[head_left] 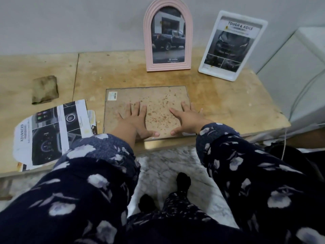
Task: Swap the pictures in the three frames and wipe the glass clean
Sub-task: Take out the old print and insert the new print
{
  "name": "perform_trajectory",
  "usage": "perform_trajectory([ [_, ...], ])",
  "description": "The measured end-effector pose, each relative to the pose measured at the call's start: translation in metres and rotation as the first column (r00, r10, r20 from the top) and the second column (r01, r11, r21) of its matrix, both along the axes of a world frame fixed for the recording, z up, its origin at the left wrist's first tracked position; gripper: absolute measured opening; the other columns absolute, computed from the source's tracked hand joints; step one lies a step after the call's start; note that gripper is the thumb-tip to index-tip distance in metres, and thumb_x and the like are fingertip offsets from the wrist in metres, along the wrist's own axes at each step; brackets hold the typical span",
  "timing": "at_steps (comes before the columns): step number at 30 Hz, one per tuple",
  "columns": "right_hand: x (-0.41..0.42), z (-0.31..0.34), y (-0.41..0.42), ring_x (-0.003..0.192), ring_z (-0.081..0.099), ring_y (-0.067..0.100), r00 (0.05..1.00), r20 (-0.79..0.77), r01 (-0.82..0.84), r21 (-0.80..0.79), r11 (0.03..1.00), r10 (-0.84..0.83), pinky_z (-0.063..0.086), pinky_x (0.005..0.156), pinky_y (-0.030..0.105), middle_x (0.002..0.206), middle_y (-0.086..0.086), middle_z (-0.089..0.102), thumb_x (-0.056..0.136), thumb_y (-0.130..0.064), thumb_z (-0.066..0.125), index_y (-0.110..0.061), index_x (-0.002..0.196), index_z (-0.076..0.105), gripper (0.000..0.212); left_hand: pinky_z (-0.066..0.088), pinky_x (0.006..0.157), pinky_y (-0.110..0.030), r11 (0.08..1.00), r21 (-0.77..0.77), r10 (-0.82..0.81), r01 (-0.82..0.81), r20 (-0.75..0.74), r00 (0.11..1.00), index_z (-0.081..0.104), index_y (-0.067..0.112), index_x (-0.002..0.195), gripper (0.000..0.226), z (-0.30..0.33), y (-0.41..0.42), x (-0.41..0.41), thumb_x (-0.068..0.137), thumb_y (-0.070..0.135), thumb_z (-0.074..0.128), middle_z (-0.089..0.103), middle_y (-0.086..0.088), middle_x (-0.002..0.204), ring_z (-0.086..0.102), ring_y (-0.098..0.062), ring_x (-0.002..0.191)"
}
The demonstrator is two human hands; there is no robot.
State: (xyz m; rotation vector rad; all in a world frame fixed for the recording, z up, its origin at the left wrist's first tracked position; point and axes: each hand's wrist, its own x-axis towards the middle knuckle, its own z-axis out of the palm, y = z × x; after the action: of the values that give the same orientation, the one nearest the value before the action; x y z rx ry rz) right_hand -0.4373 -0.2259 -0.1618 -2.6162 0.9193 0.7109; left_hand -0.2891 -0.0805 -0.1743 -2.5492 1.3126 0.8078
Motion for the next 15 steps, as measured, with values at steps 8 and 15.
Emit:
perform_trajectory([
  [8, 0.008, 0.006, 0.014, 0.145, -0.018, 0.032, 0.998, -0.054, 0.045, 0.021, 0.999, -0.044, -0.007, 0.111, 0.065, 0.159, 0.009, -0.017, 0.083, -0.045, 0.067, -0.036, 0.151, -0.003, 0.098, -0.005, 0.111, -0.067, 1.0, -0.025, 0.001, -0.001, -0.003, 1.0, -0.018, 0.029, 0.151, 0.114, -0.003, 0.005, -0.005, 0.074, 0.08, 0.049, -0.029, 0.004, 0.157, -0.026, -0.027, 0.144],
  [15, 0.045, 0.007, 0.05, 0.146, -0.019, 0.025, 0.995, 0.096, 0.025, 0.138, 0.99, -0.039, -0.004, 0.115, 0.058, 0.16, 0.001, -0.016, 0.078, -0.031, 0.062, -0.037, 0.151, 0.007, 0.091, -0.002, 0.115, -0.062, 0.999, -0.04, 0.006, -0.003, 0.058, 0.998, -0.006, 0.035, 0.153, 0.086, 0.005, 0.054, 0.031, 0.089, 0.068, 0.042, -0.017, 0.006, 0.161, -0.015, -0.02, 0.148],
])
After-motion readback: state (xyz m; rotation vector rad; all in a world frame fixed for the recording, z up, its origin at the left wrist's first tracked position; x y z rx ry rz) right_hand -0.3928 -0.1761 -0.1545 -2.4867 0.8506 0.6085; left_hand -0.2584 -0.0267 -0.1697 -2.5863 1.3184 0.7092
